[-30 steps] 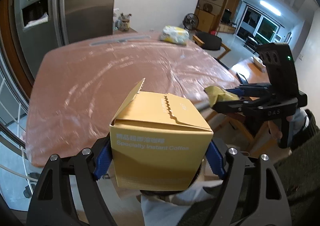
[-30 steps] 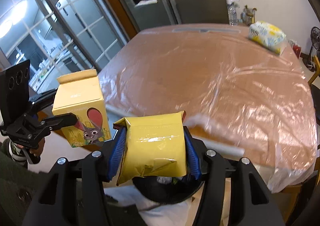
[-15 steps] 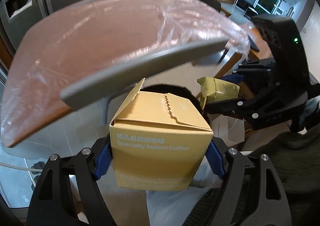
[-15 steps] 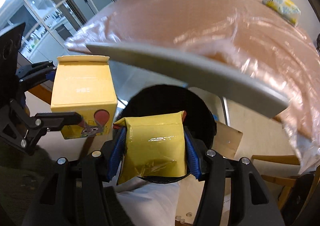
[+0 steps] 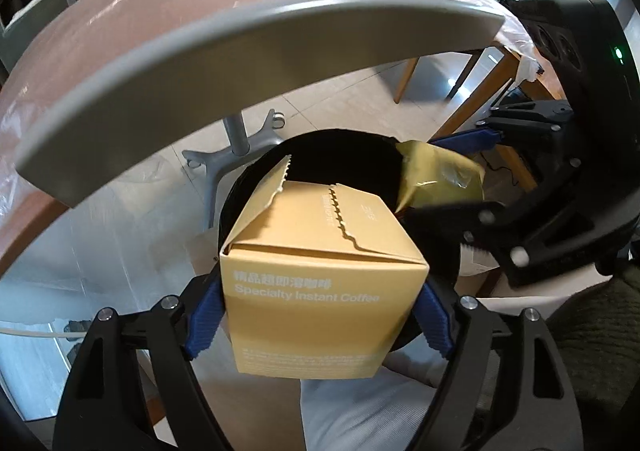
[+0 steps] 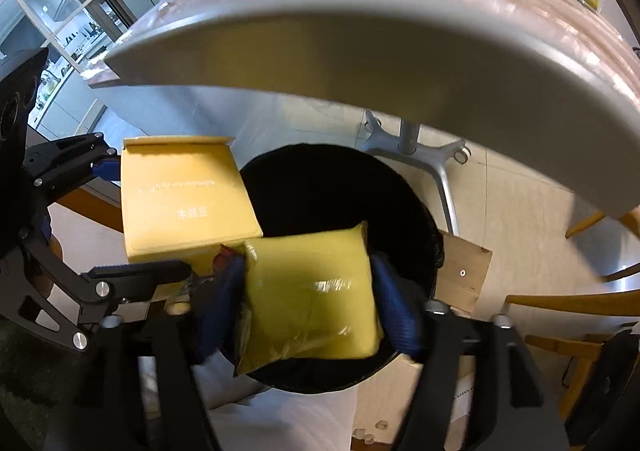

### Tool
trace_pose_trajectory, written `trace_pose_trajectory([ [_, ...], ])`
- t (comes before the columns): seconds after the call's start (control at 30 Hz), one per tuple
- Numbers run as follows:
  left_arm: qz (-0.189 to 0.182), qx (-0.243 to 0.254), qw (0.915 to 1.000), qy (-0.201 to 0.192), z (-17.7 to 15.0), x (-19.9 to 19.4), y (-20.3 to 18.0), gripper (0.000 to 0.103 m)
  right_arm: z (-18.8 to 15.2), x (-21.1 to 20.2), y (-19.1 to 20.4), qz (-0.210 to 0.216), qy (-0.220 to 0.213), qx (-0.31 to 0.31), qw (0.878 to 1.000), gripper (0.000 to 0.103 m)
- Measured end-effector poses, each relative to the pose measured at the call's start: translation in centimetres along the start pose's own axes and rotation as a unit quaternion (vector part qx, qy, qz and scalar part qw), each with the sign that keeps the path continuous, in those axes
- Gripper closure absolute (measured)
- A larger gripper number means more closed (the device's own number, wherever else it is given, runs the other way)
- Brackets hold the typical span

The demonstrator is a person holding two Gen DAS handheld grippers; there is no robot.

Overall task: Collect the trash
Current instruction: 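Open both tools to drop the box and packet into the bin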

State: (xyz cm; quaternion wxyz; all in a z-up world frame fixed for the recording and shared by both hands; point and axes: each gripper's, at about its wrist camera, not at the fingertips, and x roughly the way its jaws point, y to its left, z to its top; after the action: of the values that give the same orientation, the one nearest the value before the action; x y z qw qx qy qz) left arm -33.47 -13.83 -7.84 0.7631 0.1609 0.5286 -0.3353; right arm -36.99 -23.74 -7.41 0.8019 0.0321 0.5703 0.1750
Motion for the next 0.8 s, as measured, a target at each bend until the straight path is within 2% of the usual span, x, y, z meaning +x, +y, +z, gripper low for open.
trace_pose_trajectory([
  [0.13, 0.003, -0.009, 0.9999, 0.007, -0.1, 0.2, 0.5, 0.020, -0.1, 0.0, -0.4, 0.003, 0.002, 0.011, 1.000, 0.029],
  [0.2, 0.001, -0.009, 0.9999, 0.008, -0.2, 0.2, 0.7, 0.013, 0.0, -0.3, -0.6, 0.002, 0.000, 0.015, 1.000, 0.029],
  [0.37, 0.006, -0.008, 0.9999, 0.011, -0.1, -0.1, 1.1, 0.013, 0.1, -0.9, -0.4, 0.001, -0.003, 0.014, 1.000, 0.029],
  [0.5, 0.008, 0.000, 1.0000, 0.001, -0.2, -2.3, 1.3, 0.013, 0.3, -3.5, -0.3, 0.004, -0.008, 0.008, 1.000, 0.029],
  [0.57, 0.001, 0.005, 0.9998, -0.021, 0.3, -5.1, 1.1, 0.013, 0.5, -6.3, -0.2, 0.024, -0.028, -0.002, 0.999, 0.029],
  [0.63, -0.006, 0.010, 0.9986, -0.051, 1.0, -8.0, 1.1, 0.013, 1.3, -9.8, -0.3, 0.022, -0.064, -0.011, 0.998, 0.027],
  [0.7, 0.001, 0.012, 0.9952, -0.097, 2.4, -11.3, 1.8, 0.010, 3.1, -13.2, -1.6, -0.032, -0.121, -0.008, 0.992, 0.008],
  [0.73, 0.015, 0.005, 0.9924, -0.122, 3.4, -12.6, 2.7, 0.003, 4.1, -14.2, -2.7, -0.061, -0.145, 0.000, 0.987, 0.004],
  [0.8, 0.058, -0.030, 0.9827, -0.173, 5.9, -14.2, 5.4, 0.002, 6.7, -15.5, -5.7, -0.105, -0.192, 0.032, 0.975, 0.004],
])
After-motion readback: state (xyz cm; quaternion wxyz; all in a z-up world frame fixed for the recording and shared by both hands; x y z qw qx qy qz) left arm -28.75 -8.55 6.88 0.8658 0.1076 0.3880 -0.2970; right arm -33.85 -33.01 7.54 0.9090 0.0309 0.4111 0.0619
